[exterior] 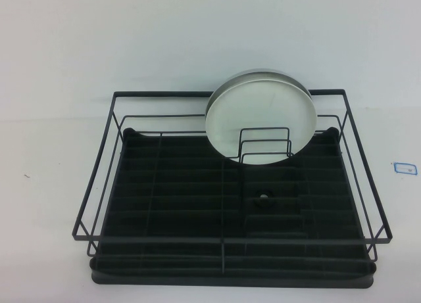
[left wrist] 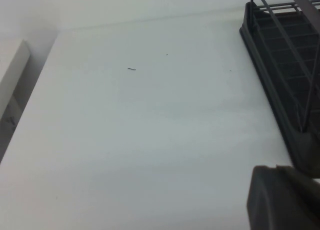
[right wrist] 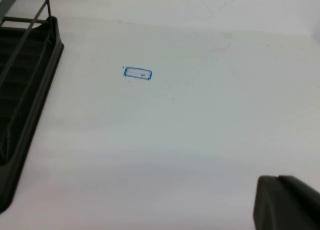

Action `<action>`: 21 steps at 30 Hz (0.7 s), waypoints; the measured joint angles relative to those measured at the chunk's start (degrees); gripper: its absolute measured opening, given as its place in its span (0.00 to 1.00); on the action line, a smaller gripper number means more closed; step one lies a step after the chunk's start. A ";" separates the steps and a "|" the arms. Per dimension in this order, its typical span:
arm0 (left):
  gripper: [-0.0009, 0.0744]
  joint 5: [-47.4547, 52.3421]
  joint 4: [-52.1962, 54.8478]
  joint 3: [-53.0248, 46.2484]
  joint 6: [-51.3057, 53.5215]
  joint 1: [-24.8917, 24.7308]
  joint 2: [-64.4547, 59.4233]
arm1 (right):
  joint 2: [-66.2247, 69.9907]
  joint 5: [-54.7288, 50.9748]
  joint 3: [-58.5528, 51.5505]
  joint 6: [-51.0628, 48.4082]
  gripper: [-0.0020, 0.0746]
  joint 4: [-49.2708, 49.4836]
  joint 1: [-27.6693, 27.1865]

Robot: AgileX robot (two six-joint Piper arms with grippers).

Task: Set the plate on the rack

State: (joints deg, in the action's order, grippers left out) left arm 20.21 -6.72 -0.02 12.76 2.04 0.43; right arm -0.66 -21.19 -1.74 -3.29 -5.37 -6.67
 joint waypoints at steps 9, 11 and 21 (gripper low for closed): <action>0.01 -0.38 -3.31 0.00 4.67 0.00 0.00 | 0.00 0.00 0.00 0.05 0.05 0.00 0.00; 0.01 -0.38 -3.41 0.00 4.65 0.00 0.00 | 0.00 0.00 0.00 0.05 0.05 0.00 0.00; 0.01 -0.38 -3.41 0.00 5.30 0.00 0.00 | 0.00 0.00 0.00 0.05 0.05 0.00 0.00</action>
State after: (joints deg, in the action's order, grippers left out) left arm 19.83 -10.13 -0.02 18.05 2.04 0.43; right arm -0.66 -21.19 -1.74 -3.24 -5.37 -6.67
